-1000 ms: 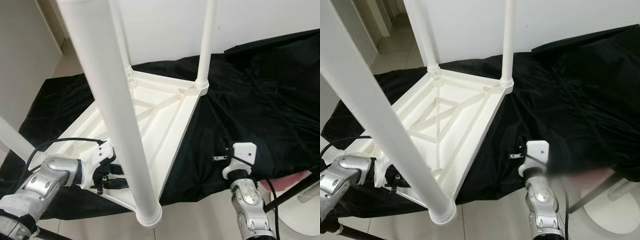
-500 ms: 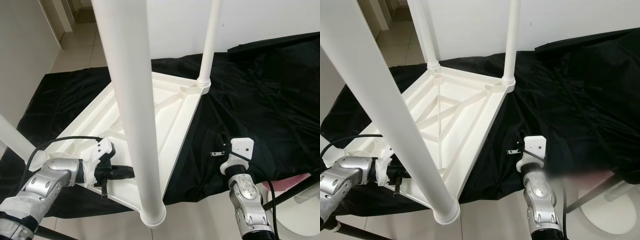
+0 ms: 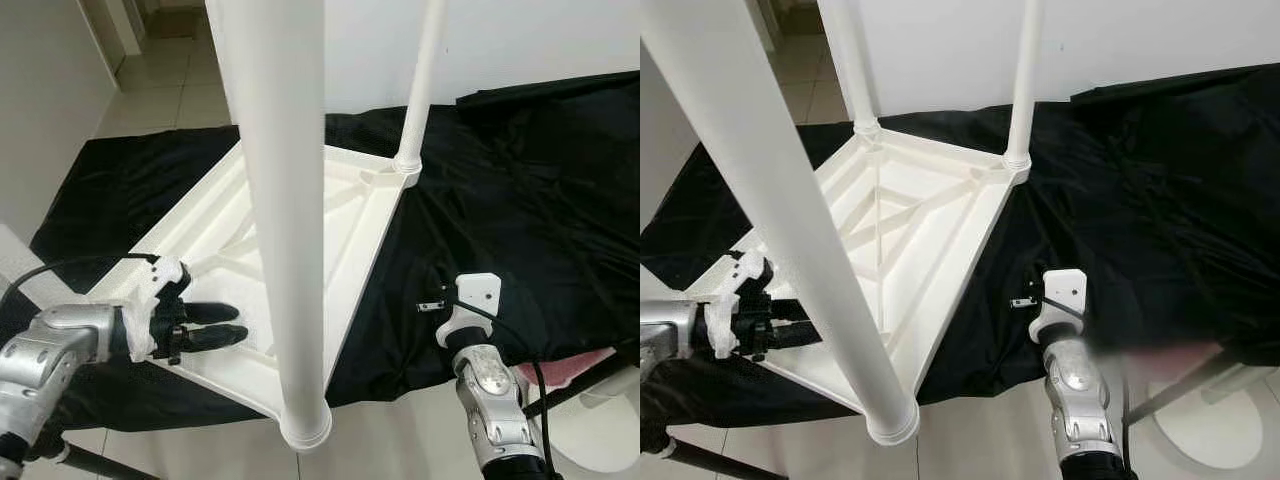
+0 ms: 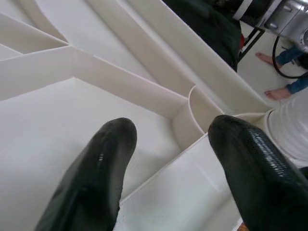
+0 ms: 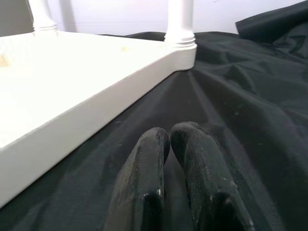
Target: Building children table
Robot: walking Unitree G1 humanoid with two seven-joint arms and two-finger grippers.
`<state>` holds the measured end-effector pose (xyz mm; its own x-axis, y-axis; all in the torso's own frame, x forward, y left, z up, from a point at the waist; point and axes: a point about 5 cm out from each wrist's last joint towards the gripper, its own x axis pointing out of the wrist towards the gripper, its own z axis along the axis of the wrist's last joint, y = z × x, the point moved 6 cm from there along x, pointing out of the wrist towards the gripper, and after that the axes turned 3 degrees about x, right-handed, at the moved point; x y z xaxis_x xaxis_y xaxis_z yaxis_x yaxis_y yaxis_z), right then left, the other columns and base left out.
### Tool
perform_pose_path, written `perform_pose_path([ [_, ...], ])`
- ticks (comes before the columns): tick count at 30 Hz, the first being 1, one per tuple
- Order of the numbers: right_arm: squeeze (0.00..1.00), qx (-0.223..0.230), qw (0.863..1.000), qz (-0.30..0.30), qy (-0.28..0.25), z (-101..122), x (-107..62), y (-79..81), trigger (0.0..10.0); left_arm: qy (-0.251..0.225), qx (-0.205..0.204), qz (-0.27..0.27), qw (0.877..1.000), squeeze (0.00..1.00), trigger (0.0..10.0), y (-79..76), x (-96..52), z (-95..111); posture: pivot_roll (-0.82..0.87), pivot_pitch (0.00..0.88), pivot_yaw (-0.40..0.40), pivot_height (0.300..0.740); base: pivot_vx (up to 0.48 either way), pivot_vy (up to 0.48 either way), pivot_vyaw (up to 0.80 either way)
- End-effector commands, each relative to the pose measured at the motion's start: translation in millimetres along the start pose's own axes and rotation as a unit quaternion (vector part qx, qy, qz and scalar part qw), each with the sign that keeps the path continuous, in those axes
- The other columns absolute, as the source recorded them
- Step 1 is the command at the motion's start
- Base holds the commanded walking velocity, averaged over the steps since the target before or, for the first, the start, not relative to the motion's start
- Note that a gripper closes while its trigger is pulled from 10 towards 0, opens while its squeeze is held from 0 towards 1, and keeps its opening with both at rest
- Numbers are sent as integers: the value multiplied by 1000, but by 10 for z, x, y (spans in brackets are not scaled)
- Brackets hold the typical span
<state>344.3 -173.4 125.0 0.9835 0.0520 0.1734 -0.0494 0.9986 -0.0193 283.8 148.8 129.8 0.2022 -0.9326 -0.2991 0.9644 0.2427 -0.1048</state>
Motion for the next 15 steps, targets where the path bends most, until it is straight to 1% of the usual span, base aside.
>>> perform_pose_path([
  [1,0,2,1000,4,10,-51,-1,29,10000,6,12,-35,999,675,10000,-74,-75,-29,-23,60,56,740,0,0,0],
  [2,0,3,1000,3,10,-50,1,29,10000,10,15,-31,999,0,10000,-57,-95,-32,-20,60,54,740,0,0,0],
  [6,0,3,1000,3,10,-52,2,29,10000,17,23,-23,999,0,10000,-34,-104,-41,-20,60,54,740,0,0,0],
  [8,0,4,1000,4,10,-54,15,38,10000,45,50,-10,998,0,10000,-5,-70,-112,-20,53,53,740,0,0,0],
  [11,0,4,1000,4,10,-54,15,38,10000,45,50,-10,998,0,10000,-5,-70,-112,-20,53,53,740,0,0,0],
  [12,0,4,1000,5,9,-52,27,40,10000,61,62,-1,996,0,10000,16,-43,-161,-21,52,51,740,0,0,0],
  [13,0,4,1000,5,8,-42,41,37,10000,89,83,7,992,0,10000,41,-12,-263,-26,45,51,740,0,0,0],
  [14,0,4,1000,5,8,-42,41,37,10000,89,83,7,992,0,10000,41,-12,-263,-26,45,51,740,0,0,0],
  [15,0,4,1000,5,7,-35,50,34,10000,107,97,10,989,0,10000,55,6,-330,-26,45,51,740,0,0,0],
])
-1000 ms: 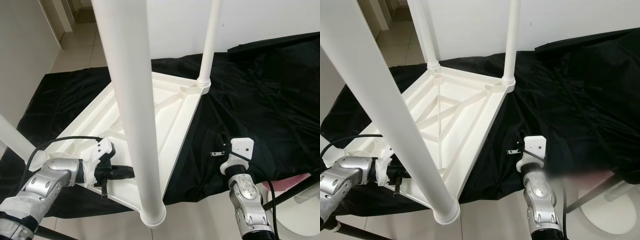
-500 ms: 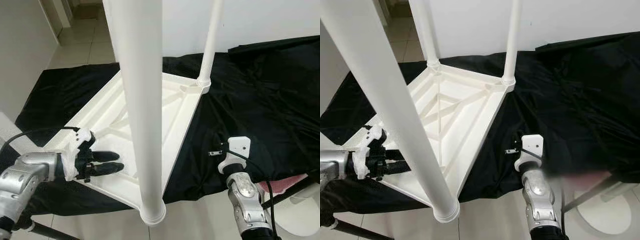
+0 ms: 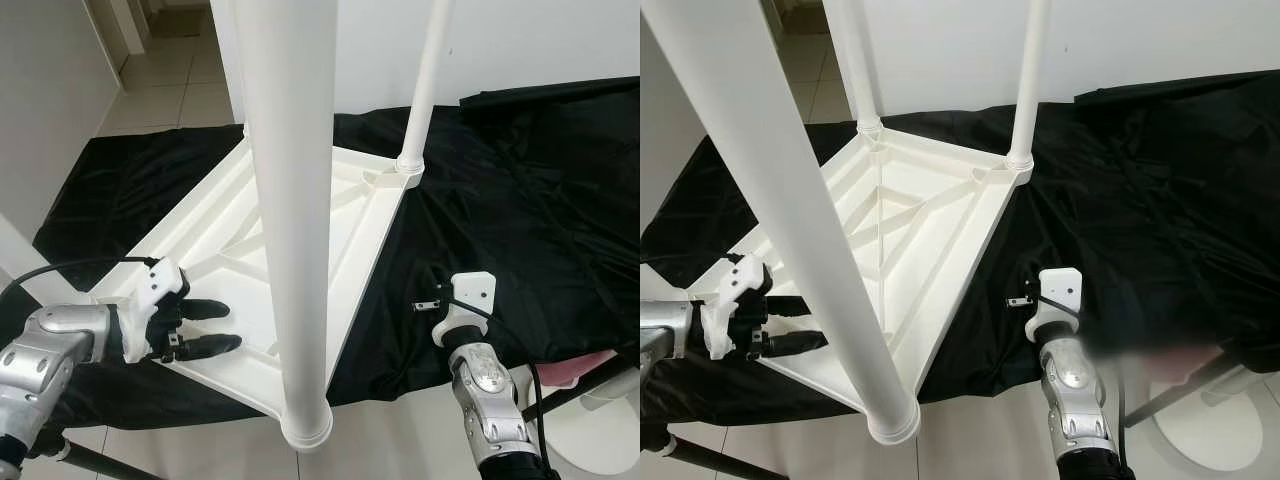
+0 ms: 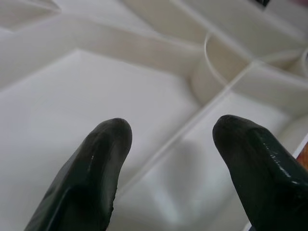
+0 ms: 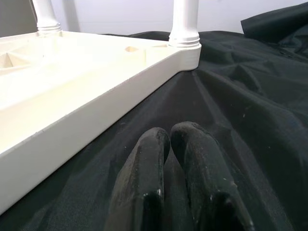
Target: Building children table
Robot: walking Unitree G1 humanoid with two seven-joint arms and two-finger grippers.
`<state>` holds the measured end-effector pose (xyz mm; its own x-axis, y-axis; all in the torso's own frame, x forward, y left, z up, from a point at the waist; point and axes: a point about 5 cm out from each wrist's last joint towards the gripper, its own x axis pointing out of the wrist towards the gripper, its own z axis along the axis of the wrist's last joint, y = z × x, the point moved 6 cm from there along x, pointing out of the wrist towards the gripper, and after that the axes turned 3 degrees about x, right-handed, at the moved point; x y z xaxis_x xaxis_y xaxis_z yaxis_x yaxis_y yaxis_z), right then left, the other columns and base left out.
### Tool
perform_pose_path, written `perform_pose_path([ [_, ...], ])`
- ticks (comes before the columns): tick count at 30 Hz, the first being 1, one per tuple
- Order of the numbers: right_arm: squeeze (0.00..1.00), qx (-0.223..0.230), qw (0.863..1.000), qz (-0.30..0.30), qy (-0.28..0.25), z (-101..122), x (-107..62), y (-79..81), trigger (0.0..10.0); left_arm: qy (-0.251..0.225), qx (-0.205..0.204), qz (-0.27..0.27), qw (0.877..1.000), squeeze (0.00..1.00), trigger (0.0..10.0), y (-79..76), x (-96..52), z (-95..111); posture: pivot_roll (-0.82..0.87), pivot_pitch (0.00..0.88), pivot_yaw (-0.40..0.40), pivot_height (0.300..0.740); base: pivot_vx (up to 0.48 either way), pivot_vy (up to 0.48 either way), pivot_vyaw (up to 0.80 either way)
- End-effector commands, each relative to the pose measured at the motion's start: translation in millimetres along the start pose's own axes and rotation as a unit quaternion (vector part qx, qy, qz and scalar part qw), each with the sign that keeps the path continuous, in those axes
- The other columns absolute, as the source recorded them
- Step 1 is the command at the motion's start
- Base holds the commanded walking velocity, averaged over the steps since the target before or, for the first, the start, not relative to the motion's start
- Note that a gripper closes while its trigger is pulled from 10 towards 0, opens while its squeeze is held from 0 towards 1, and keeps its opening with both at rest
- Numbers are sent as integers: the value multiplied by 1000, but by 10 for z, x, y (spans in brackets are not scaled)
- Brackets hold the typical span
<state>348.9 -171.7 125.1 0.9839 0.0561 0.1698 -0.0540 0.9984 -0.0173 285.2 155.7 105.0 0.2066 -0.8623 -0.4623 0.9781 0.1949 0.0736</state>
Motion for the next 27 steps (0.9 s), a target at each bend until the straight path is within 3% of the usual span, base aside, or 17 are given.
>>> perform_pose_path([
  [1,0,1,1000,2,4,-25,8,15,10000,32,15,1,999,0,10000,-13,34,-126,-28,45,50,740,0,0,0],
  [13,0,1,1000,2,3,-25,-7,16,10000,58,45,18,997,0,10000,60,133,-228,-37,37,55,740,0,0,0],
  [22,0,2,1000,-1,1,-26,-6,27,10000,91,69,107,988,0,10000,391,226,-339,-43,46,68,740,0,0,0],
  [25,0,3,1000,-4,1,-25,-9,19,10000,90,65,107,988,0,10000,394,231,-354,-46,50,71,740,0,0,0],
  [26,0,3,1000,-7,1,-28,-17,7,10000,86,60,103,989,0,2980,384,230,-357,-46,51,74,740,0,0,0],
  [27,0,3,1000,-7,1,-28,-17,7,10000,86,60,103,989,0,2980,384,230,-357,-46,51,74,740,0,0,0],
])
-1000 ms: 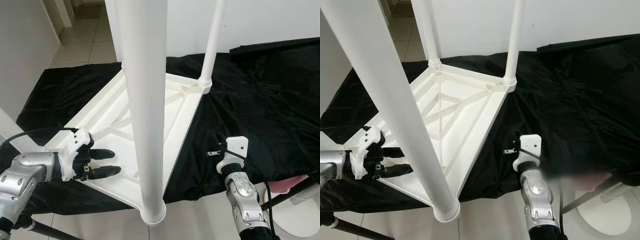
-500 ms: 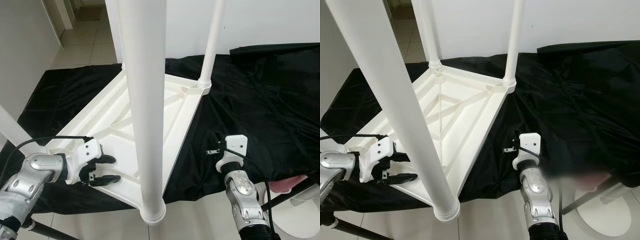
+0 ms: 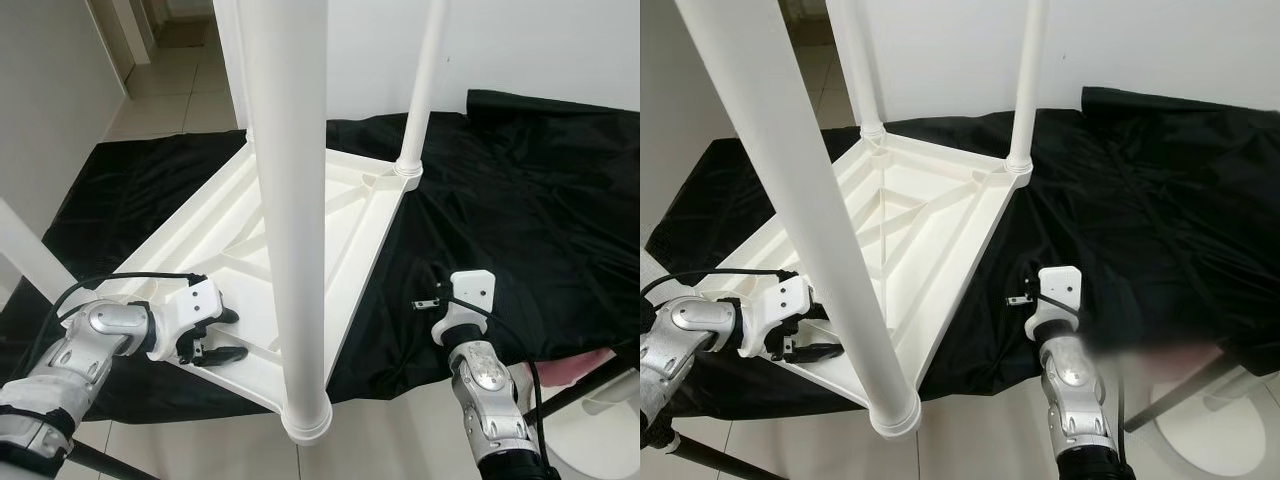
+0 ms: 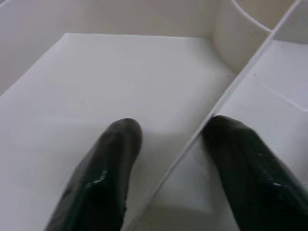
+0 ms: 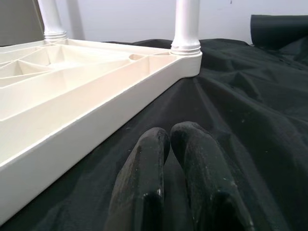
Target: Building children table
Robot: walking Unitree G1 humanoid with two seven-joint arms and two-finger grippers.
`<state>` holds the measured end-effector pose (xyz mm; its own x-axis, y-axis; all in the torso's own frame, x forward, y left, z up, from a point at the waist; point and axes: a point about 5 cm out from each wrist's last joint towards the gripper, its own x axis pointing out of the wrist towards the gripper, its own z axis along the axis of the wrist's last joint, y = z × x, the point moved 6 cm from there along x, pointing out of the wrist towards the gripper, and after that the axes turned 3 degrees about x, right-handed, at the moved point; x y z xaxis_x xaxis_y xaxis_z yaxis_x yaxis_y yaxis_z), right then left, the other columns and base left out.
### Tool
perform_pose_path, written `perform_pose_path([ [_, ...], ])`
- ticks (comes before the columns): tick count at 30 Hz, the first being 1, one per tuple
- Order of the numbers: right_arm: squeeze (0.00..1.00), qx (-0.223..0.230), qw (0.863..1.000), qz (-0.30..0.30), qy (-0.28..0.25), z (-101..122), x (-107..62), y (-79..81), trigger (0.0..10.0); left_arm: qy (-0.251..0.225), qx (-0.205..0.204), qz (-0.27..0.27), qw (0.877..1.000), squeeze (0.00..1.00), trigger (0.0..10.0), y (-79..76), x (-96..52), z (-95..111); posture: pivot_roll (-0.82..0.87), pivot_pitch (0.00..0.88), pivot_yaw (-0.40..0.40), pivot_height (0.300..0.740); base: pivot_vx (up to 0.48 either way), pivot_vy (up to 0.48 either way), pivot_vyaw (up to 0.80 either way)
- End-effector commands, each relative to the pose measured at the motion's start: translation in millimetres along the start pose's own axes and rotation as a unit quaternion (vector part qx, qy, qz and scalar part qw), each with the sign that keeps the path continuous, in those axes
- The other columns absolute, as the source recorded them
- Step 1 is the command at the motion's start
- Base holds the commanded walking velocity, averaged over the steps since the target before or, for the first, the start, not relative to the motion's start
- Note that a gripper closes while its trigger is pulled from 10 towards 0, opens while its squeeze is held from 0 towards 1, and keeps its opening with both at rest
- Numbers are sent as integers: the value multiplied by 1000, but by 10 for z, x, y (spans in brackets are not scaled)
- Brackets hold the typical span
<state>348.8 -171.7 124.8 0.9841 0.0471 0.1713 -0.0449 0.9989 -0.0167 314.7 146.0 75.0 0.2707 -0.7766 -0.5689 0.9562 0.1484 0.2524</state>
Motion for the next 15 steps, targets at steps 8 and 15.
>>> perform_pose_path([
  [8,0,4,1000,-7,3,-35,-30,-9,10000,26,-38,80,996,0,0,142,-45,-202,-45,52,75,740,0,0,0],
  [15,0,5,1000,-6,1,-28,-10,7,10000,15,-50,116,992,0,0,248,-39,-215,-41,52,71,740,0,0,0],
])
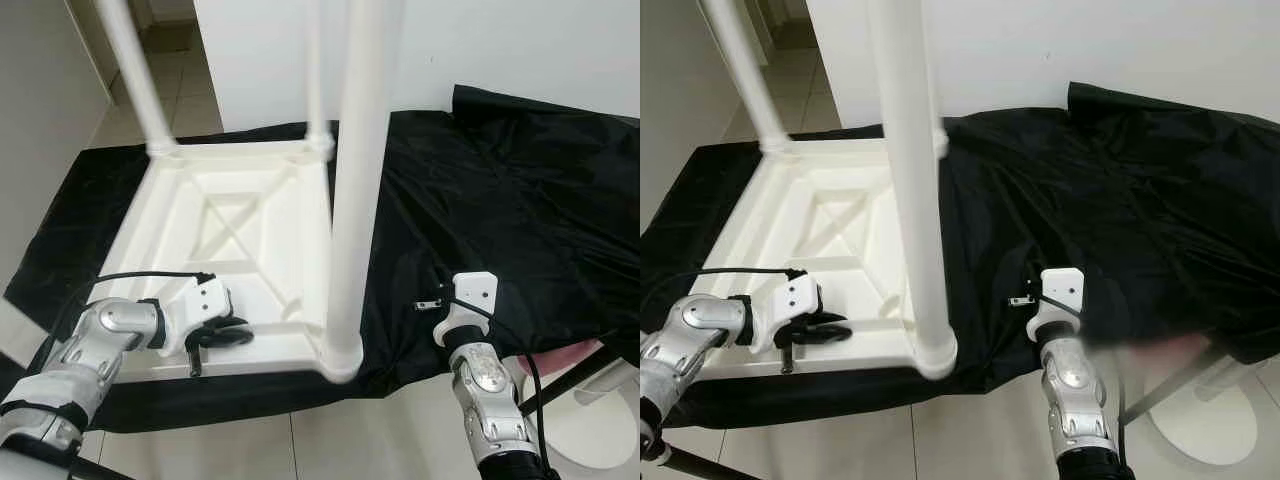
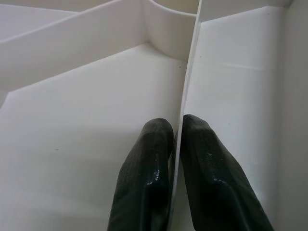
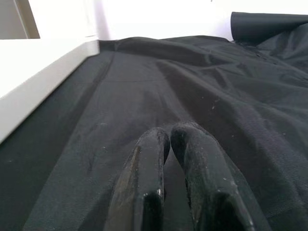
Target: Building children table
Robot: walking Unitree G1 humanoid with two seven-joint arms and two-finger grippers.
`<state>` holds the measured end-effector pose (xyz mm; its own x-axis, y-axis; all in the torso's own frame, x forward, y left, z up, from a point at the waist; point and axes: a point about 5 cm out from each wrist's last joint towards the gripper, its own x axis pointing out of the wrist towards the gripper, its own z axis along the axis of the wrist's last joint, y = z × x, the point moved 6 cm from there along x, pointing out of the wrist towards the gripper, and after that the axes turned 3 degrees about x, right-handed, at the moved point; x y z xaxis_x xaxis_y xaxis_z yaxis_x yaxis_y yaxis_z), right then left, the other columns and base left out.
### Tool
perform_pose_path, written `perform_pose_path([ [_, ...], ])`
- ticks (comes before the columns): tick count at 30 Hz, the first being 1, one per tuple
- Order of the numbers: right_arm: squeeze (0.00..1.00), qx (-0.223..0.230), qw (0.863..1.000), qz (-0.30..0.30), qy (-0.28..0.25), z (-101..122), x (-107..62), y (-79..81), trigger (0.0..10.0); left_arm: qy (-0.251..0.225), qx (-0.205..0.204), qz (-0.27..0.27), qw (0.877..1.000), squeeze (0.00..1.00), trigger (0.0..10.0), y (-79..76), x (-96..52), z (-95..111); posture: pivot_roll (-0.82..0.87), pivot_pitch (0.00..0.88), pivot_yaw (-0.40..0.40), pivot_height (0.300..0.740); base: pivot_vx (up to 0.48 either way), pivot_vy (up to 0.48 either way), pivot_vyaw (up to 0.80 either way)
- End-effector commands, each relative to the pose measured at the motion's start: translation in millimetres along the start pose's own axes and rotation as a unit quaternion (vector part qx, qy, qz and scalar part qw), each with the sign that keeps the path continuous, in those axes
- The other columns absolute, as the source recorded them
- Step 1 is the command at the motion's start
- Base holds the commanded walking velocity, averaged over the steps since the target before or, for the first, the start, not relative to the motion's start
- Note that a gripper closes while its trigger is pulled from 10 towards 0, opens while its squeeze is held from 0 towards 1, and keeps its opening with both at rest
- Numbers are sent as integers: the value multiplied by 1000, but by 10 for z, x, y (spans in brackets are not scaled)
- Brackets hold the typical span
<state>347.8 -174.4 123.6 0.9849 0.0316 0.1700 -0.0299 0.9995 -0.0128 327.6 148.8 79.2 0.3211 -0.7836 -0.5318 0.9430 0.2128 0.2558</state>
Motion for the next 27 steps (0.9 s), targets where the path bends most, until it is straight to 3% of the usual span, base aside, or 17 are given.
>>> perform_pose_path([
  [1,0,4,1000,2,1,-18,6,37,10000,23,-32,97,994,0,471,135,-6,-194,-42,51,70,740,0,0,0],
  [3,0,4,1000,2,1,-18,9,38,10000,16,-31,104,994,0,78,143,18,-165,-41,51,69,740,0,0,0],
  [4,0,4,1000,2,1,-18,11,38,10000,5,-30,112,993,0,4824,153,44,-122,-41,51,68,740,0,0,0],
  [5,0,5,1000,2,1,-18,13,38,10000,-9,-32,118,993,0,7059,158,75,-69,-42,51,67,740,0,0,0],
  [7,0,5,1000,2,1,-18,13,38,10000,-9,-32,118,993,0,7059,158,75,-69,-42,51,67,740,0,0,0],
  [8,0,4,1000,1,1,-20,14,34,10000,-43,-49,118,991,0,10000,129,133,47,-41,51,66,740,0,0,0],
  [11,0,5,1000,0,1,-22,13,28,10000,-60,-60,113,990,0,10000,103,153,99,-41,50,66,740,0,0,0],
  [12,0,5,1000,-1,2,-24,12,24,10000,-72,-66,113,989,1000,10000,92,160,135,-41,50,66,740,0,0,0],
  [17,0,8,1000,-3,3,-32,4,20,10000,-115,-88,134,980,1000,10000,123,131,247,-38,49,64,740,0,0,0],
  [18,0,9,1000,-3,3,-37,0,27,10000,-136,-97,155,974,357,10000,177,102,310,-38,45,62,740,0,0,0],
  [19,0,9,1000,-3,3,-37,0,27,10000,-136,-97,155,974,357,10000,177,102,310,-38,45,62,740,0,0,0],
  [20,0,9,1000,-2,3,-40,-6,31,10000,-152,-102,169,968,0,10000,211,77,359,-36,44,58,740,0,0,0],
  [21,0,9,1000,-2,3,-40,-6,31,10000,-152,-102,169,968,0,10000,211,77,359,-36,44,58,740,0,0,0],
  [23,0,11,1000,-1,3,-43,-5,54,10000,-185,-113,203,955,0,10000,264,11,466,-32,41,50,740,0,0,0],
  [27,0,13,1000,2,4,-48,-10,63,10000,-197,-109,231,947,0,10000,285,-52,509,-28,37,44,740,0,0,0],
])
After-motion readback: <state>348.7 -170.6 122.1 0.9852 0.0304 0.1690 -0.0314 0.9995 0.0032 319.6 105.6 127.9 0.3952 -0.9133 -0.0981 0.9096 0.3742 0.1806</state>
